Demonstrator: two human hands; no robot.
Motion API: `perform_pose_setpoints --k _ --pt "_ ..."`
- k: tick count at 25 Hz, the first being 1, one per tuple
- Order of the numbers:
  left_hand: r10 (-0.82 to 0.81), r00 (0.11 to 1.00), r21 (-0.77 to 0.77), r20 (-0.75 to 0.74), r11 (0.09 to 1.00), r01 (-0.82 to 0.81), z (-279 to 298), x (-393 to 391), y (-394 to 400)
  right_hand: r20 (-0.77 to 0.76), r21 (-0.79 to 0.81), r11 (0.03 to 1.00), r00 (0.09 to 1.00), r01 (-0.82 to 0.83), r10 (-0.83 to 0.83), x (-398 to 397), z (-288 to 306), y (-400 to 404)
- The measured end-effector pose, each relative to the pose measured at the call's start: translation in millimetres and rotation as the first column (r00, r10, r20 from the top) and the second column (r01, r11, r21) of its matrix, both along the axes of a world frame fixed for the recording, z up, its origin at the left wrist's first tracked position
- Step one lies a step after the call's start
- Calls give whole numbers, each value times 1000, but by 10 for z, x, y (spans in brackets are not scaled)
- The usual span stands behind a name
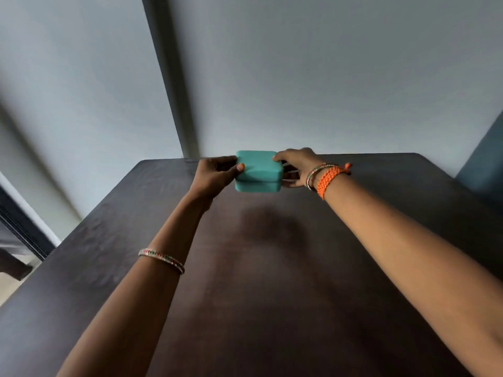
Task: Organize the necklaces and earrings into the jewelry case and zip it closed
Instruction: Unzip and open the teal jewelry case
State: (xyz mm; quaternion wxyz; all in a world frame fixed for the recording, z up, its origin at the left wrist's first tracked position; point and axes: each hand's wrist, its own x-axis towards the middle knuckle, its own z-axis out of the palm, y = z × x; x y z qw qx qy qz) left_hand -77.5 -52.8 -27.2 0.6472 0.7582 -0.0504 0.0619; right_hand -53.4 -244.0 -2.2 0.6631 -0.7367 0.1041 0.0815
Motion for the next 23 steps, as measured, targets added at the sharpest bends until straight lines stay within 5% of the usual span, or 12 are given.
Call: perform_pose_setpoints --k 5,13,15,18,23 --pt "0 1000 -27 -29 1000 -1 -154 -1052 -144 35 -19 1000 999 -13 14 -920 -115 -172" --pt "-37 999 43 -40 998 39 -583 -1675 -318 228 -336 920 965 203 -130 -1482 -792 -353" --pt "-81 997 108 -16 991 82 -668 -1501 -291 307 -384 906 950 177 -56 -1243 -863 -369" --pt "-225 971 83 -75 969 231 -771 -1109 -204 279 -426 901 937 -76 211 -775 -942 -377" --pt "-409 869 98 -279 888 450 -590 -846 -105 136 -645 718 885 -261 444 -616 -719 -494"
